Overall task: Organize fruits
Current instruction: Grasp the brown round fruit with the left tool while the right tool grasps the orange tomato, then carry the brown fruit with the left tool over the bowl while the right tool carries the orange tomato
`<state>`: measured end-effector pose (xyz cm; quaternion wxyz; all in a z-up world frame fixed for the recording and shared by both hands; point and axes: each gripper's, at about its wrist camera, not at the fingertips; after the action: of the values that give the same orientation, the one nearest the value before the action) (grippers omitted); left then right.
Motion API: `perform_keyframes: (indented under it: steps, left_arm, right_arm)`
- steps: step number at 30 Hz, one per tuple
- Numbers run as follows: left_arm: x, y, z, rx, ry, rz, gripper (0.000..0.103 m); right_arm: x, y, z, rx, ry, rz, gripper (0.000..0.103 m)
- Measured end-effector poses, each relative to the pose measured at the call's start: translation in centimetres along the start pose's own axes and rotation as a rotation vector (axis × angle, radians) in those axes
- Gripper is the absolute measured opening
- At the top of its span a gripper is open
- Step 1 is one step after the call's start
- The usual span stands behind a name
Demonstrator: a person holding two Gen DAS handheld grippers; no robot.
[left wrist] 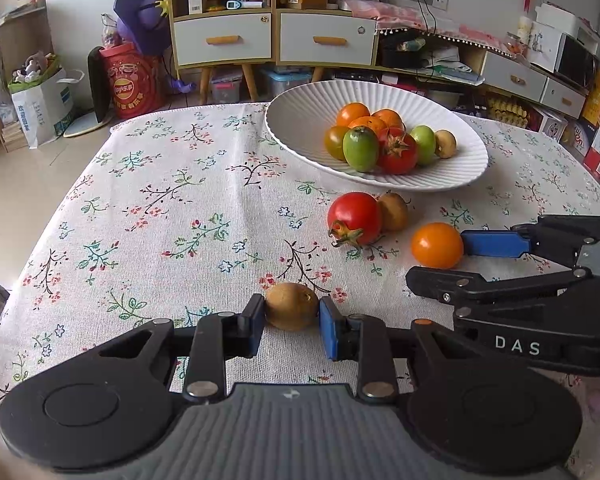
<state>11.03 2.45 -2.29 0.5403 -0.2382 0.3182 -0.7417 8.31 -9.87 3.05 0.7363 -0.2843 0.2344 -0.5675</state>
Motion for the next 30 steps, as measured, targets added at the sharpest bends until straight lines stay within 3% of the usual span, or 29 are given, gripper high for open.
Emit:
perform_keyframes:
  steps: [8, 30]
  left_arm:
    - [0.0, 0.0, 0.0, 0.002, 0.004, 0.001, 0.026]
    - [0.0, -0.8, 0.5, 0.003, 0.002, -0.036, 0.026]
  right_arm:
    - [0.0, -0.2, 0.0, 0.006, -0.014, 0.011, 0.03]
    - [-0.4, -1.7, 0.6, -0.035, -0.028, 0.029, 0.026]
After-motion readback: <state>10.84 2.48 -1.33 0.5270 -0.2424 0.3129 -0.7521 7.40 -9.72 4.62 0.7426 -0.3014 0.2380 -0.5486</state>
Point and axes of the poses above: each gripper's, at about its wrist camera, not at the fingertips, and y roughly the way its jaws point, x to its right, z to its top
